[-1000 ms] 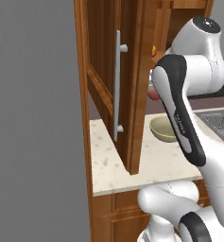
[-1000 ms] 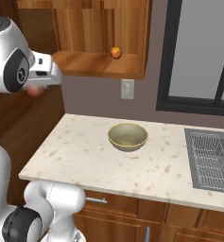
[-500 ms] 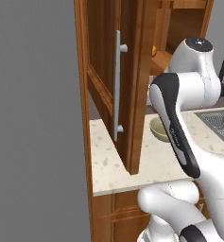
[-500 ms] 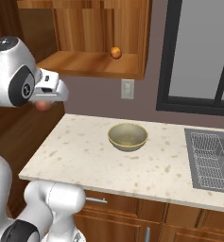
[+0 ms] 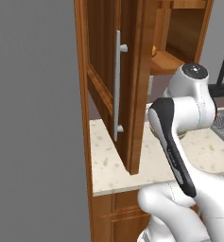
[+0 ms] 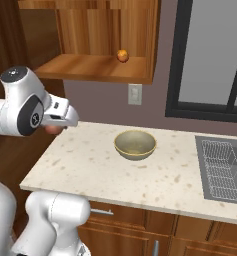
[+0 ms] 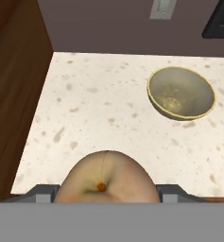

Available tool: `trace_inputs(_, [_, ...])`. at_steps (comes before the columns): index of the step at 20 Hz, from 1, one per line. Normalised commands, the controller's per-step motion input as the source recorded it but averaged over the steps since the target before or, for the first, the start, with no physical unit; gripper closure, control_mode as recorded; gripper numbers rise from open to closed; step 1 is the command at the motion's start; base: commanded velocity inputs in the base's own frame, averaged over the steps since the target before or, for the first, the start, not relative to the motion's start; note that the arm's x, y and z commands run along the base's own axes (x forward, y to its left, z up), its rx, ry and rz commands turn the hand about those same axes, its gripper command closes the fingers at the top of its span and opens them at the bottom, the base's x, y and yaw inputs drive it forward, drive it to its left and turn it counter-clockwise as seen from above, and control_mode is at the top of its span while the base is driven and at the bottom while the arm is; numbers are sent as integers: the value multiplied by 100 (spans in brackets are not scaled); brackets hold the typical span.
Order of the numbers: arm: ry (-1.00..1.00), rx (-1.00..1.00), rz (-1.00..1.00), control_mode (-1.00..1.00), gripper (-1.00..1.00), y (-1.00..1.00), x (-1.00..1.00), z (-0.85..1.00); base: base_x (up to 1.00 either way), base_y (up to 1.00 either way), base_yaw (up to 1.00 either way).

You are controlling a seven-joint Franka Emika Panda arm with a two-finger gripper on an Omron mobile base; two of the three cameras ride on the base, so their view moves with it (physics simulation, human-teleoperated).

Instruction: Pick the peachs from the cabinet and place them in one bowl. Pick the squash from the sink and place it in the other bowl.

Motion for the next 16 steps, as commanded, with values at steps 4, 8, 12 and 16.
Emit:
trace_inputs(4, [0, 0, -3, -100, 100, -19, 1, -41, 0, 0, 0])
trace_inputs(8, [0, 0, -2, -100, 100, -27, 4, -43, 0, 0, 0])
trace_inputs(12, [0, 0, -1, -100, 100, -23, 9, -32, 0, 0, 0])
trace_inputs(16, [-4, 0, 0, -100, 100, -11, 4, -11, 0, 0, 0])
